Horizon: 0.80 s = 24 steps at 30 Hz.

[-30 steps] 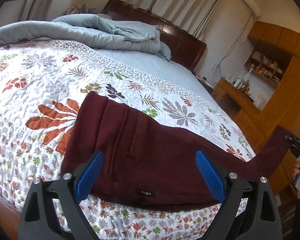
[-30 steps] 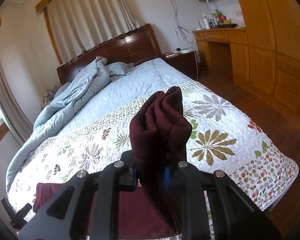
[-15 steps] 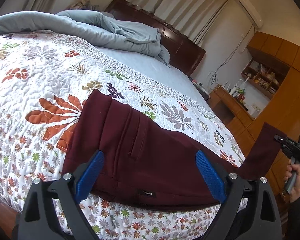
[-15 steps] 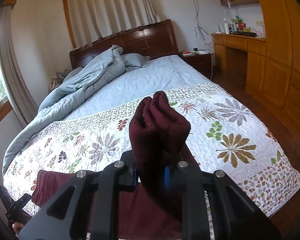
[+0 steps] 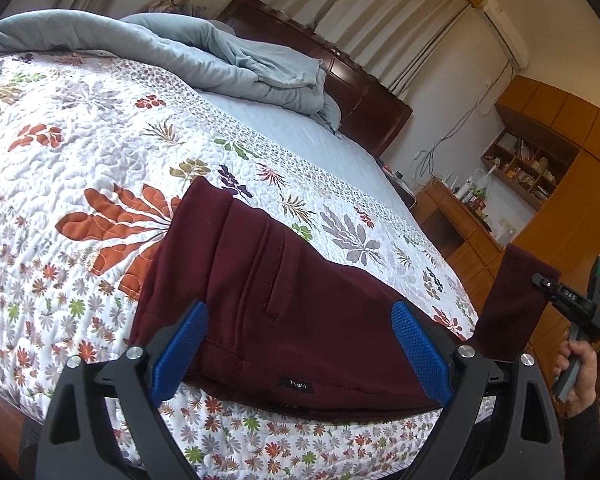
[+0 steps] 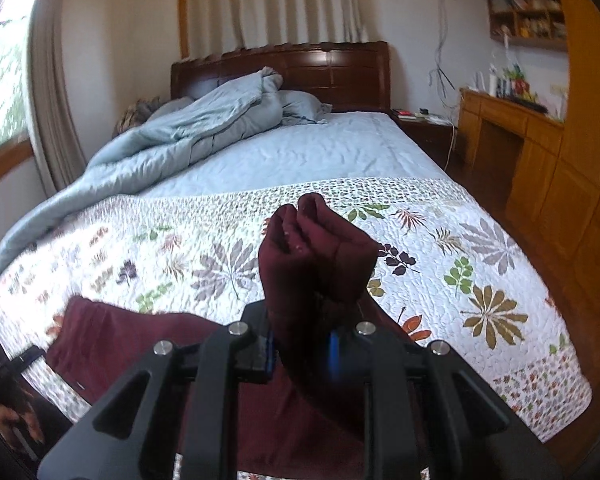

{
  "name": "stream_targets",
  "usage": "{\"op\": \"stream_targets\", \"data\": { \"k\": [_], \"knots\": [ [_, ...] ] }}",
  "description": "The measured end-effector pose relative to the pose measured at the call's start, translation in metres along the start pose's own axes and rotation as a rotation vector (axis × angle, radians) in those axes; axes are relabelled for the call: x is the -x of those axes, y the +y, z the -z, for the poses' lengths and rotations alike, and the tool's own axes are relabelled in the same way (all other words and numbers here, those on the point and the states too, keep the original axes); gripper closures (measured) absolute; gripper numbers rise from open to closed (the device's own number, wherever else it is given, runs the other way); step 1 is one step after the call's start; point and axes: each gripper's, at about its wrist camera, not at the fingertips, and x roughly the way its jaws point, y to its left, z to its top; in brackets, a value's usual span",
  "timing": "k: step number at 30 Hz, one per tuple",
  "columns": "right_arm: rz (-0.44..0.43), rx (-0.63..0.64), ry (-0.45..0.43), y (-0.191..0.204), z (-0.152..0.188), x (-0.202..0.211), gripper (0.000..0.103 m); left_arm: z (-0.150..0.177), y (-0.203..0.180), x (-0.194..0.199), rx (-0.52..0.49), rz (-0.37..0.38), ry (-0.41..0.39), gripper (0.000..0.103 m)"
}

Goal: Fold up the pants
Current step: 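Lower the leg ends with the right tool near the waistband held by the left tool, then lay the leg ends onto the waistband with the right tool and release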

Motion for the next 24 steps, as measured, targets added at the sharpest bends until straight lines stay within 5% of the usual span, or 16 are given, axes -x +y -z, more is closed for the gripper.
{"op": "stream_targets", "data": {
  "k": [10,17,24],
  "knots": [
    [0.079,0.354,0.033,0.081,0.042,-0.030,0.085,-0.001,0.002,0.000,0.012,0.004,0.003,0.009],
    [0.164,0.753,0.016,0.150,0.103,-0.051,0.085,0.000,0.003,0.000,0.015,0.005,0.006,0.009],
    [0.222,1.035,-0.010,0.178,0.151,-0.067,0.085,0.000,0.004,-0.001,0.018,0.006,0.007,0.009]
  ]
}}
